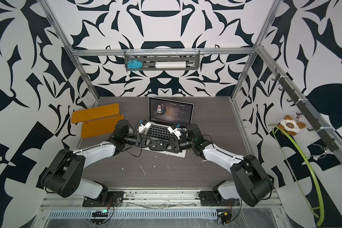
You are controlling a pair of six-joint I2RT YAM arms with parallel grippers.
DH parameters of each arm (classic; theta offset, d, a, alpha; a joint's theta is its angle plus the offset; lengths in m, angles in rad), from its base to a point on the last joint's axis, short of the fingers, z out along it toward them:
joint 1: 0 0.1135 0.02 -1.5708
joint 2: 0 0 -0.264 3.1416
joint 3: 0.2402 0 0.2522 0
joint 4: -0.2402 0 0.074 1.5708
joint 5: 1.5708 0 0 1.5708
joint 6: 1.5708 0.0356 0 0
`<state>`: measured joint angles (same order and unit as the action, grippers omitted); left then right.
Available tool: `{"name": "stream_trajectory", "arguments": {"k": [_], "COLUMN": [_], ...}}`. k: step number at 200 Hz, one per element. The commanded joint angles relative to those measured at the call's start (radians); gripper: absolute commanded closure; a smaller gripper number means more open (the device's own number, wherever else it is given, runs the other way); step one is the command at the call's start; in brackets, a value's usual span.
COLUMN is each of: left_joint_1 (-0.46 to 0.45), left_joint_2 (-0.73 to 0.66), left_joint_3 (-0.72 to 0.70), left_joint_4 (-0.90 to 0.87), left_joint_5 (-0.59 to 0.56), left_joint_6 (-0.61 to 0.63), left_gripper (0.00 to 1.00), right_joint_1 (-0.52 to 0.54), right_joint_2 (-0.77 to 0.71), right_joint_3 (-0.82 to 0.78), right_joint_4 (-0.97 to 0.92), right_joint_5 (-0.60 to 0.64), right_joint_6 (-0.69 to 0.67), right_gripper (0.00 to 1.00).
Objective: Remove the wireless mouse receiver from the laptop
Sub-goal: Adjust the lid on the mouse.
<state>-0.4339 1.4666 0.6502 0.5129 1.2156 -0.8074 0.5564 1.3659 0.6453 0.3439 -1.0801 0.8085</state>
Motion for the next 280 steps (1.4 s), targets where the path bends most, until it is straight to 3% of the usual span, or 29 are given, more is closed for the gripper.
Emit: {"name": "stream_trajectory", "arguments": {"k": [1,21,61,97,141,196,223,245,280], "left_joint_1": [-0.003,-0.004,-0.014,-0.016,-0.016,-0.016,-0.014,-0.011,-0.006], "left_joint_2": [0.003,0.001,0.005,0.0,-0.011,0.0,-0.002,-0.004,-0.005], "left_joint_3": [0.012,0.012,0.009,0.005,-0.003,-0.019,-0.013,0.01,0.031], "left_joint_4": [0.012,0.017,0.032,0.072,0.122,0.227,0.182,0.025,-0.079], "left_joint_5": [0.027,0.028,0.028,0.04,0.048,0.062,0.059,0.045,0.033], "left_joint_6": [0.009,0.004,-0.006,-0.037,-0.073,-0.144,-0.114,-0.005,0.067], "left_gripper": [1.0,1.0,1.0,1.0,1.0,1.0,1.0,1.0,1.0], "right_joint_1": [0.004,0.004,0.009,0.017,0.037,0.068,0.077,0.066,-0.062], "right_joint_2": [0.011,0.016,0.028,0.024,0.058,0.121,0.152,0.125,0.011], "right_joint_3": [0.024,0.023,0.04,0.09,0.133,0.178,0.182,0.15,0.003], "right_joint_4": [0.063,0.069,0.006,-0.195,-0.314,-0.307,-0.271,-0.17,0.168], "right_joint_5": [0.007,0.016,0.061,0.213,0.349,0.407,0.38,0.292,0.083], "right_joint_6": [0.012,0.017,-0.01,-0.112,-0.17,-0.176,-0.169,-0.133,0.085], "right_gripper": [0.63,0.72,0.75,0.75,0.65,0.54,0.46,0.38,0.27]}}
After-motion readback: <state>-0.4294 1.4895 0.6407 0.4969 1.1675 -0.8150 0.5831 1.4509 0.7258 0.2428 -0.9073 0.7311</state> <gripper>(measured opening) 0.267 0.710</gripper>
